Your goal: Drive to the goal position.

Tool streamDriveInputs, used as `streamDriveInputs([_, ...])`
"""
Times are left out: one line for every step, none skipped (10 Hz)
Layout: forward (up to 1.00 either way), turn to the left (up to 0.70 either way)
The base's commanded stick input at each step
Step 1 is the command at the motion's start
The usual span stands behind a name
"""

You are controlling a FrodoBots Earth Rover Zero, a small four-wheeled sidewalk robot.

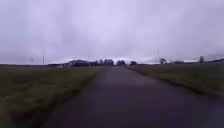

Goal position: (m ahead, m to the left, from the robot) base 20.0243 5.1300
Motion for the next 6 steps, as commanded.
streamDriveInputs([1.00, -0.18])
streamDriveInputs([1.00, -0.34])
streamDriveInputs([1.00, -0.23])
streamDriveInputs([1.00, -0.09])
streamDriveInputs([1.00, 0.00])
streamDriveInputs([1.00, 0.00])
